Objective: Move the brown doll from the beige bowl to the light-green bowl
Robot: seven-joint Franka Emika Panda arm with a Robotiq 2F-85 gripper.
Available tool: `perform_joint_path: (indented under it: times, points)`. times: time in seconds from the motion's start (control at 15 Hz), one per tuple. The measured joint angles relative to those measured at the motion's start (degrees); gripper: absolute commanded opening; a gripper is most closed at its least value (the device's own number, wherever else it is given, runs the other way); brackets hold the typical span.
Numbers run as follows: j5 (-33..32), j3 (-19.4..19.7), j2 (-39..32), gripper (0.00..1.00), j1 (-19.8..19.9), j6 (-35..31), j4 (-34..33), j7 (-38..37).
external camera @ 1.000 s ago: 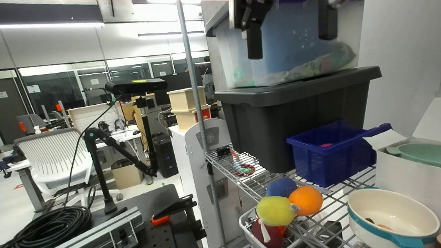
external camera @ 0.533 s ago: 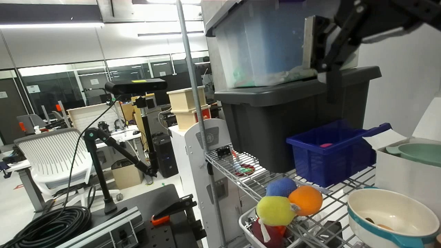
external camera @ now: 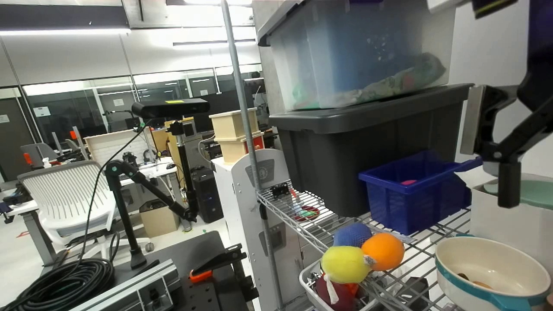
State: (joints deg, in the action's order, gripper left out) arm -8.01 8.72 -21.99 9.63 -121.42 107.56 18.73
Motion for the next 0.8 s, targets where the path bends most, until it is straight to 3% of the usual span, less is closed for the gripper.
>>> perform_joint_path:
  times: [0.8]
  points:
    - [-1.16, -0.03, -14.79, 1.00, 1.17, -0.08, -13.97, -7.03]
